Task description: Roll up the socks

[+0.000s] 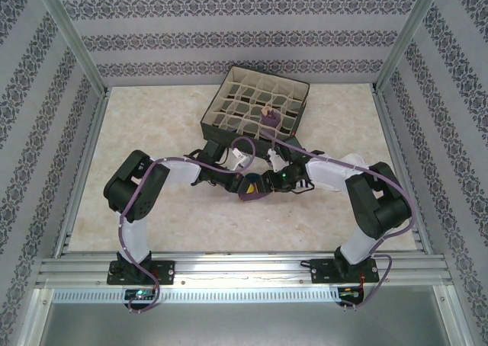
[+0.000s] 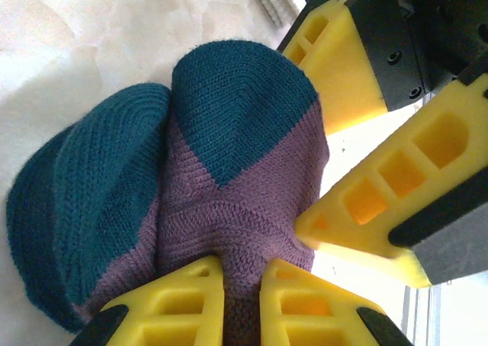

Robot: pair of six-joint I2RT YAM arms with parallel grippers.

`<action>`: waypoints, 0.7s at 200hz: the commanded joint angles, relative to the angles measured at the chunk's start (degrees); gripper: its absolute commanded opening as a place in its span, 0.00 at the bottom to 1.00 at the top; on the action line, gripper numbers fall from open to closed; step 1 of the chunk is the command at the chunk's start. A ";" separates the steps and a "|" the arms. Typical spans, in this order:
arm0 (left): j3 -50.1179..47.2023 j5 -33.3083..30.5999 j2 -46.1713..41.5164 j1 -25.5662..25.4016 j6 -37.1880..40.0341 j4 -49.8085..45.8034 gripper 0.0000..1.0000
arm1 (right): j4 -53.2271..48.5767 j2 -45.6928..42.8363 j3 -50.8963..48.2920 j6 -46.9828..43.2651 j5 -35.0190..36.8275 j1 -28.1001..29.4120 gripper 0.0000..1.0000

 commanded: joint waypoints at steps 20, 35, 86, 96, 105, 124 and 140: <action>-2.24 -5.92 1.78 -1.26 0.85 -5.99 0.14 | 0.86 5.35 4.28 -0.13 1.65 0.81 0.46; -3.15 -7.61 -0.42 -1.46 1.74 -4.83 0.21 | -1.50 8.29 5.58 0.55 2.32 0.81 0.43; -8.39 -16.85 -14.28 -1.85 12.42 -2.38 0.36 | -4.79 12.85 4.83 1.44 5.17 0.77 0.35; -10.03 -19.10 -17.38 -2.43 15.56 -1.28 0.38 | -4.93 13.41 4.85 1.34 5.12 0.70 0.35; -11.50 -21.39 -20.01 -3.62 19.26 -0.23 0.38 | -5.02 13.83 4.83 1.33 5.08 0.72 0.35; -15.40 -29.45 -25.22 -8.55 28.72 2.70 0.40 | -4.93 14.60 5.09 1.28 4.67 0.72 0.35; -19.94 -35.53 -28.53 -13.08 35.28 9.22 0.46 | -5.02 14.93 5.48 1.12 4.37 0.78 0.35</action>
